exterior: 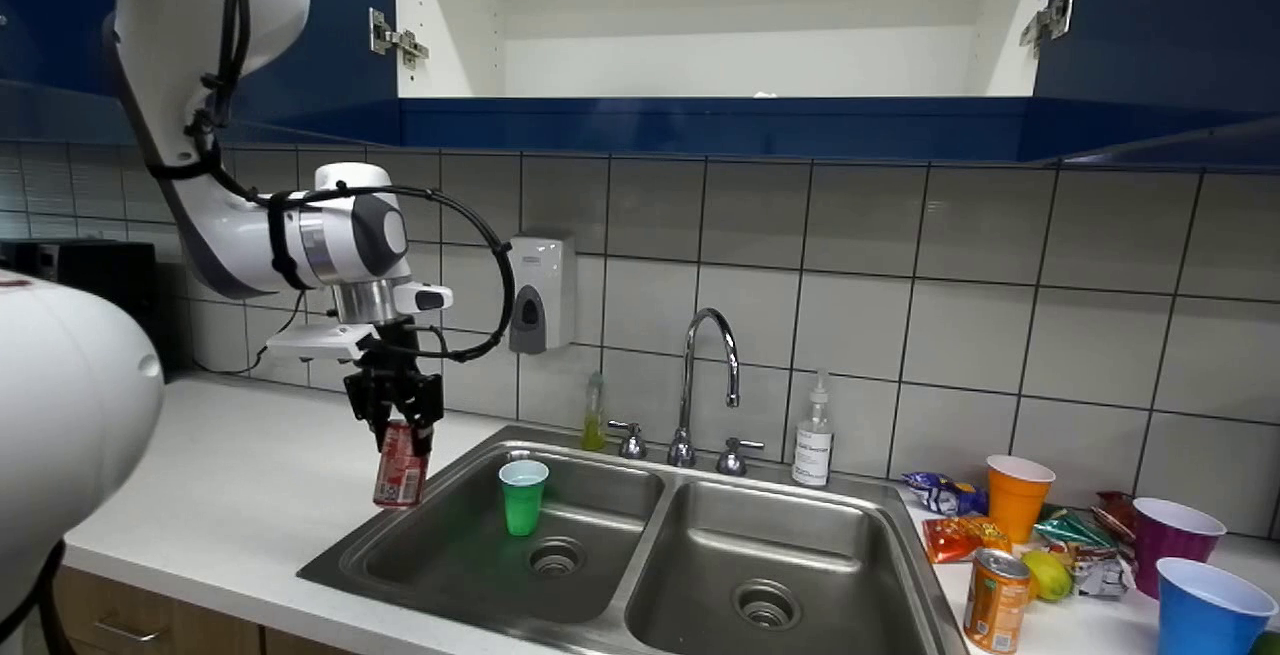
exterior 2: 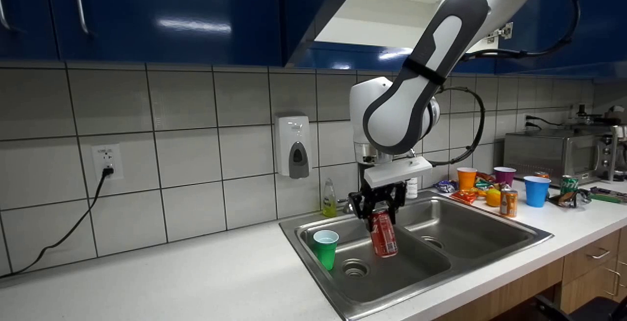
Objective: Put the Cola can in the open cabinet
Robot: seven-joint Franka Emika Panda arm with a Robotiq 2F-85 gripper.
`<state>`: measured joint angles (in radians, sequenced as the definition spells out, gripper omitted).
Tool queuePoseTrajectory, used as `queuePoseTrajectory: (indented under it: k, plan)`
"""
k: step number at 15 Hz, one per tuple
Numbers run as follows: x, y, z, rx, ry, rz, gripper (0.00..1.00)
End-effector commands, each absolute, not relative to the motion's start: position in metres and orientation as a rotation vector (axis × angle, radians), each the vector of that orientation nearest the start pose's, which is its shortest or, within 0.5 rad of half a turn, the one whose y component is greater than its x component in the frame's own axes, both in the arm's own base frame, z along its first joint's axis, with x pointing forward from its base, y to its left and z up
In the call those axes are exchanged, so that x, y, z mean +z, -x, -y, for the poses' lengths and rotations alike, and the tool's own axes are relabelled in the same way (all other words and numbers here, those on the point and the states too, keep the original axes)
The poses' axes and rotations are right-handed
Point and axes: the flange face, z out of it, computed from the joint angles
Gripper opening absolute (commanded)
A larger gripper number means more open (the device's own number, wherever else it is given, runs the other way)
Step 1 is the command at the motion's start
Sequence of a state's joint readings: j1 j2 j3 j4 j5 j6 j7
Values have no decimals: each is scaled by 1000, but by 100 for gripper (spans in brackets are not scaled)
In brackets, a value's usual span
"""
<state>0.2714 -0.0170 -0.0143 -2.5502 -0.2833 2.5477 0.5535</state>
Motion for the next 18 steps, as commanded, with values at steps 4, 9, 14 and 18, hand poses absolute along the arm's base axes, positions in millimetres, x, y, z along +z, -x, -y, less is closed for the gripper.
queuePoseTrajectory:
  k: [4,9,14,18]
  plan:
    - [322,-417,-117,-180,3297,-156,38]
    - [352,-411,-111,-220,3292,-210,38]
    - [384,-403,-107,-245,3294,-264,38]
    - [409,-393,-112,-261,3291,-295,38]
